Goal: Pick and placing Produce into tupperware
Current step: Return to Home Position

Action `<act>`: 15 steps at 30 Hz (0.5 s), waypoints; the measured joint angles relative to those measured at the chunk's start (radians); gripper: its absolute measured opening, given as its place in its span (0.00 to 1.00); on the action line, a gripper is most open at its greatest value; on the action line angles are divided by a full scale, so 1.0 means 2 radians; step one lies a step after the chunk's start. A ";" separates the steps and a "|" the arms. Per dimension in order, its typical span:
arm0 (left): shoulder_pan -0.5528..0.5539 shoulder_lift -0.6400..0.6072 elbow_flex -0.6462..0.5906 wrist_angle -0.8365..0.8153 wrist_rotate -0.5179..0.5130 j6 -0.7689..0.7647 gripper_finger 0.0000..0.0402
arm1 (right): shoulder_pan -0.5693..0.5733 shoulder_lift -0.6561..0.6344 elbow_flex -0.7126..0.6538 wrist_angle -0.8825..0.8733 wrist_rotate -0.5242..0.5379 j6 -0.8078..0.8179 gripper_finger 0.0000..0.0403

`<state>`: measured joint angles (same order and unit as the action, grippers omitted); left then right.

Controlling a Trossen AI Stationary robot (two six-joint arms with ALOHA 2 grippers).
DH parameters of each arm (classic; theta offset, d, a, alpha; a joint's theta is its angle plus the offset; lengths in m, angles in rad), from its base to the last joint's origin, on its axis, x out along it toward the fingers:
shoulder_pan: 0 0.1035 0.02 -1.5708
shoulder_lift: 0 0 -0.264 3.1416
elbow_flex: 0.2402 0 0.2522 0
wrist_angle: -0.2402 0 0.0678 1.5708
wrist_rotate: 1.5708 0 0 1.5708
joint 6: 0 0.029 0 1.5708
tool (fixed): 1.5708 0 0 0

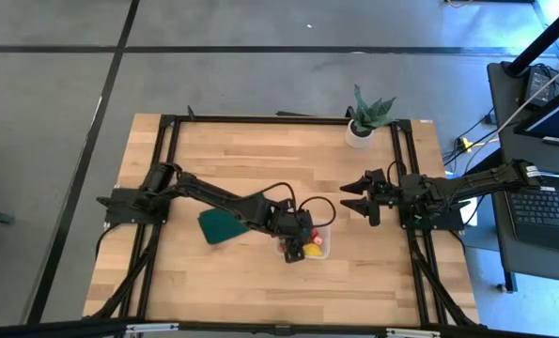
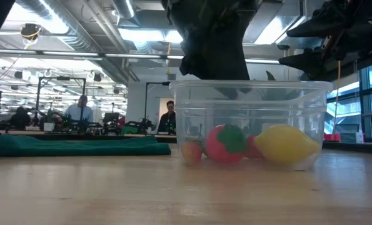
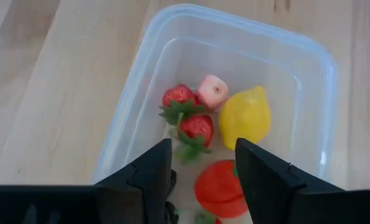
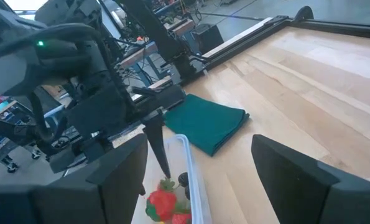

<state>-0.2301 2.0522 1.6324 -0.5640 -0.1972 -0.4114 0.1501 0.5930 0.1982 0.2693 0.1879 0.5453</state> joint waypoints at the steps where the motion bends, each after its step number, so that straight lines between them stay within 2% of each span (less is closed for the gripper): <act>1: 0.001 -0.003 0.004 -0.009 0.004 -0.003 0.42 | 0.000 0.000 0.000 0.001 0.000 0.000 0.72; 4: 0.004 -0.026 0.023 -0.059 -0.006 -0.010 0.41 | 0.000 0.000 0.000 0.013 0.000 0.000 0.72; 7: 0.005 -0.083 0.033 -0.085 -0.056 0.014 0.40 | 0.000 -0.001 0.000 0.048 -0.001 -0.003 0.72; 12: 0.005 -0.184 0.034 -0.035 -0.150 0.061 0.40 | -0.001 -0.001 0.042 0.055 -0.006 -0.068 0.72; 15: 0.005 -0.224 0.034 0.006 -0.171 0.129 0.41 | -0.007 0.008 0.102 0.011 -0.007 -0.124 0.72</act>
<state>-0.2203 1.6042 1.7008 -0.5518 -0.5395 -0.1543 0.1353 0.6097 0.4022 0.2909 0.1736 0.2971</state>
